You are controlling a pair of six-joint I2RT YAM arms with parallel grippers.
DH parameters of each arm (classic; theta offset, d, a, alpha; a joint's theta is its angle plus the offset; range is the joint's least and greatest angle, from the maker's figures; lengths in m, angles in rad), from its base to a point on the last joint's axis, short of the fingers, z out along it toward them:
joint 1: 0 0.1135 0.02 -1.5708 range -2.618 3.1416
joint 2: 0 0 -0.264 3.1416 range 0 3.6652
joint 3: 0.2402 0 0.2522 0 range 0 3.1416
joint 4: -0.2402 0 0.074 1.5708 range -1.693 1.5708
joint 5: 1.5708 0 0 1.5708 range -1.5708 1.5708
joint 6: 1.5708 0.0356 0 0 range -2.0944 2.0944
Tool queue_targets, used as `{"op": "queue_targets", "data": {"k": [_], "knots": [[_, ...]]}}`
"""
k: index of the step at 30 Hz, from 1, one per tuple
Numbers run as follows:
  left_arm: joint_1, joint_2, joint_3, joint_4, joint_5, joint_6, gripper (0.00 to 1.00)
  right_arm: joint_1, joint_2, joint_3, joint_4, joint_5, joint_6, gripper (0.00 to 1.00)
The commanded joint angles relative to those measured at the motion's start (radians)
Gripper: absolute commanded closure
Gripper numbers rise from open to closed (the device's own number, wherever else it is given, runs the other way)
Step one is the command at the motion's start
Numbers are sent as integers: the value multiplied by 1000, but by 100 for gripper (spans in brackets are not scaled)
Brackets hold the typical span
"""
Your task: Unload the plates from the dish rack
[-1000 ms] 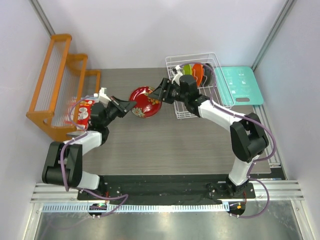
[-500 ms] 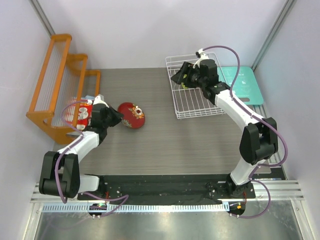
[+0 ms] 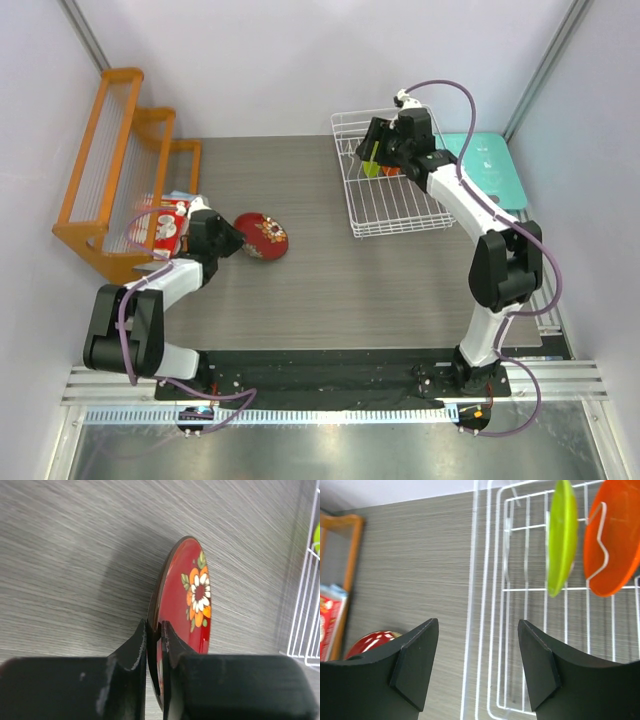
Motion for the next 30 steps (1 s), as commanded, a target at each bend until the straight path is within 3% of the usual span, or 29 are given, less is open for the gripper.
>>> {"op": "queue_targets", "data": {"k": [1, 9, 14, 26, 27, 28, 30], "knots": [[1, 45, 21, -52, -114, 20, 89, -3, 48, 91, -52, 82, -67, 30], [3, 85, 31, -85, -138, 20, 81, -6, 142, 198, -101, 208, -135, 30], [3, 88, 41, -108, -151, 20, 60, -6, 212, 263, -126, 260, -165, 30], [3, 77, 57, -146, -151, 20, 53, -7, 384, 484, -207, 354, -237, 30], [3, 65, 56, -149, -146, 23, 48, -7, 404, 525, -213, 362, -242, 30], [1, 47, 53, -154, -144, 25, 30, -7, 435, 548, -221, 374, -250, 30], [1, -12, 54, -166, -154, 29, 14, -7, 469, 609, -234, 385, -265, 31]]}}
